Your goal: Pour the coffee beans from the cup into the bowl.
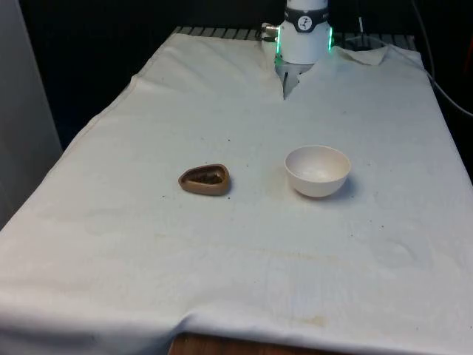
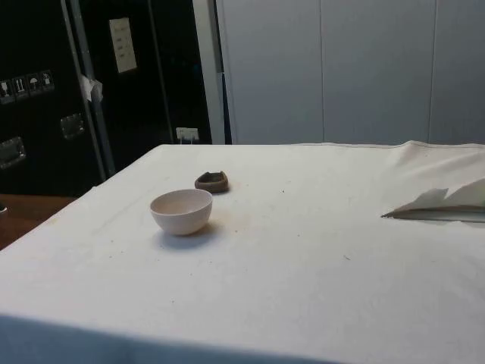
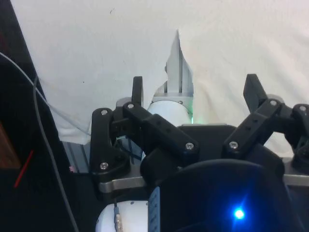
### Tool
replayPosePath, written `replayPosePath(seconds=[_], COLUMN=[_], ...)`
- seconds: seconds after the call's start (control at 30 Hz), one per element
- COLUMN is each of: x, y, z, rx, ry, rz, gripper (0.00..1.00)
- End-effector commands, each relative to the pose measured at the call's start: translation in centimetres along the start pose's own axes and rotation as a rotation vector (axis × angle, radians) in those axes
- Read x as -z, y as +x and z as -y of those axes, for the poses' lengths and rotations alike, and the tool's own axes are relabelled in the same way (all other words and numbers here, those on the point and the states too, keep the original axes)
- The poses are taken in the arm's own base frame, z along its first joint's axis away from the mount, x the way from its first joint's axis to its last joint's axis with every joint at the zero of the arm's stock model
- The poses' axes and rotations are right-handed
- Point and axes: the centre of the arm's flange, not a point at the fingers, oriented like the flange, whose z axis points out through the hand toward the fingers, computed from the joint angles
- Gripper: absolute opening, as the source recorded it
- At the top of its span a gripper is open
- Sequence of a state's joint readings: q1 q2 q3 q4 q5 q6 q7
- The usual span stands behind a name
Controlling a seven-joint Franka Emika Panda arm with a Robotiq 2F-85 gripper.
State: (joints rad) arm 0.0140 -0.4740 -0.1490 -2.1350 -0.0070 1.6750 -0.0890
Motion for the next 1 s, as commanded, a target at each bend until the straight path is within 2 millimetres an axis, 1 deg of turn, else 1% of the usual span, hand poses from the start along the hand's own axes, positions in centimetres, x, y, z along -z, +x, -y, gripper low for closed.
replayPosePath(seconds=[0.0,0.27,0.3,0.33,0.53,0.57,0.6,0.67,0.83,0.87,0.9,0.97], x=[-0.1,-0.6,-0.6,-0.9,-1.5,-1.7,-1.5,-2.0,-2.7,-2.9,-2.9,-3.3], y=[0.4,2.3,2.1,2.9,4.3,4.9,4.2,5.5,7.0,7.6,7.3,8.1], z=[0.0,0.0,-0.1,0.0,0.0,0.0,-0.1,0.1,0.1,0.1,0.1,0.1], rx=[0.0,0.002,0.001,0.003,0.008,0.01,0.008,0.01,0.012,0.011,0.01,0.012], ry=[0.001,-0.001,-0.006,0.0,-0.005,-0.006,-0.01,-0.009,-0.016,-0.019,-0.023,-0.023], rz=[0.002,0.005,0.007,0.007,0.007,0.006,0.009,0.005,-0.003,-0.005,-0.002,-0.01], gripper=[1.0,1.0,1.0,1.0,1.0,1.0,1.0,1.0,1.0,1.0,1.0,1.0])
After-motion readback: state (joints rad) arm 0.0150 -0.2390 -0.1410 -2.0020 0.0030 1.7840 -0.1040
